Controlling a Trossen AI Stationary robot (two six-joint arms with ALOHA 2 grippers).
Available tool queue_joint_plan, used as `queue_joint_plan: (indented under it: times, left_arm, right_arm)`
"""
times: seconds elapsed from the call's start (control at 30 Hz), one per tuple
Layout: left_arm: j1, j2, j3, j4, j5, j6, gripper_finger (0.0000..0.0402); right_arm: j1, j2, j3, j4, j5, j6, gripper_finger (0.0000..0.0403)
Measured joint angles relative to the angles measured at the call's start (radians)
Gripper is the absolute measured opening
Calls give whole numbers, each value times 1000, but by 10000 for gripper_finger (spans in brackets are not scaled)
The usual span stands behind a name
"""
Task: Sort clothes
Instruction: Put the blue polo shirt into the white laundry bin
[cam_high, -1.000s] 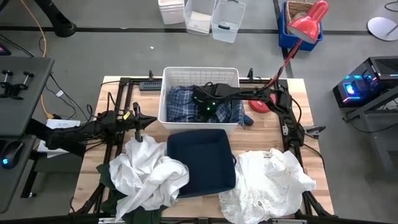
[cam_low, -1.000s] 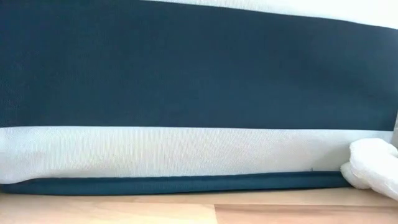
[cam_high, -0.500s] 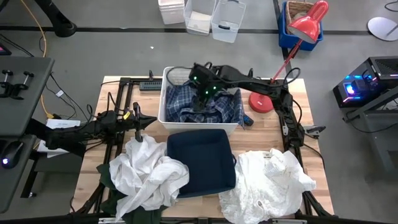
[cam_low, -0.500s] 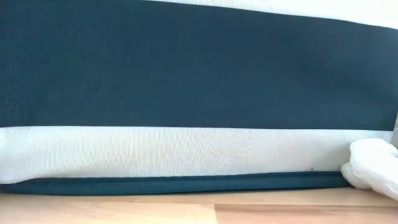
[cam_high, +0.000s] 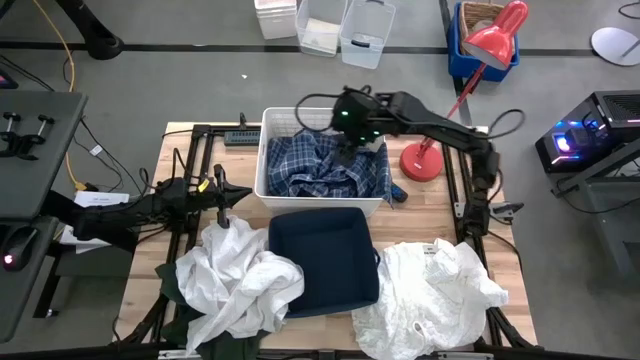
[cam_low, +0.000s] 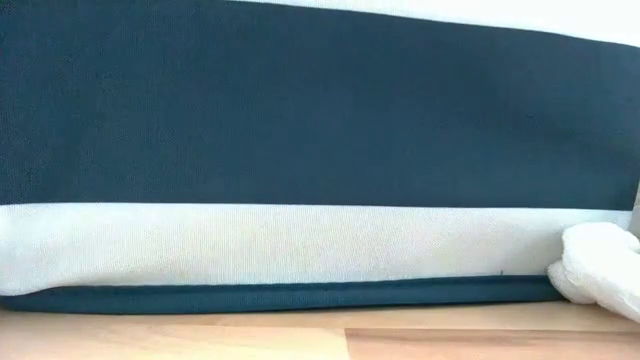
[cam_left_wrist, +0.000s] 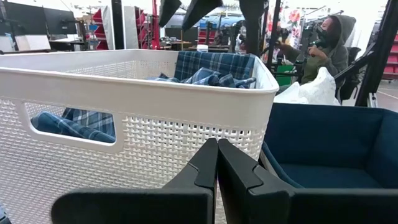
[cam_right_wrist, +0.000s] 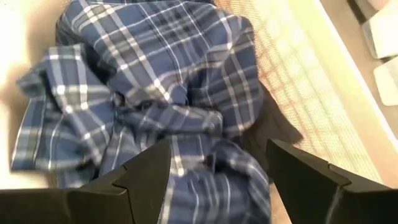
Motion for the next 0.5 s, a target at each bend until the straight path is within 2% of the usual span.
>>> queue_joint_plan:
  times: [0.23, 0.5]
  left_arm:
    - [0, 0, 0, 0, 0, 0, 0]
    - [0, 0, 0, 0, 0, 0, 0]
  right_arm:
    - [20, -329, -370, 100, 8, 101, 261]
    - [119, -727, -769, 190, 2, 284, 261]
